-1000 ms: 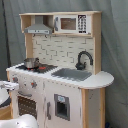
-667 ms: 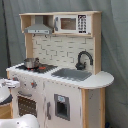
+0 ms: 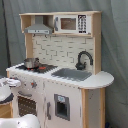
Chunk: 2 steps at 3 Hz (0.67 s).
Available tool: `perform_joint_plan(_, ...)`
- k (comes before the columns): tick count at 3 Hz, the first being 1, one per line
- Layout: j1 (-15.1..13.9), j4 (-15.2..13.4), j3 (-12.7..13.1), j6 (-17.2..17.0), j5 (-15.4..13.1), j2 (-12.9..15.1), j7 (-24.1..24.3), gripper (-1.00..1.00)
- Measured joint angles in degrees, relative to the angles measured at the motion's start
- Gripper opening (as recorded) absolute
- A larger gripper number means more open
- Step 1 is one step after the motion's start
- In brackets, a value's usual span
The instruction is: Play with the kitchen
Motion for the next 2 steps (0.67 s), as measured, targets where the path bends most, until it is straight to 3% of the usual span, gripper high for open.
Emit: perform_joint_plan(2,0.0,-0.1,0.3,-0.8,2.3,0.2,12.7,-1.00)
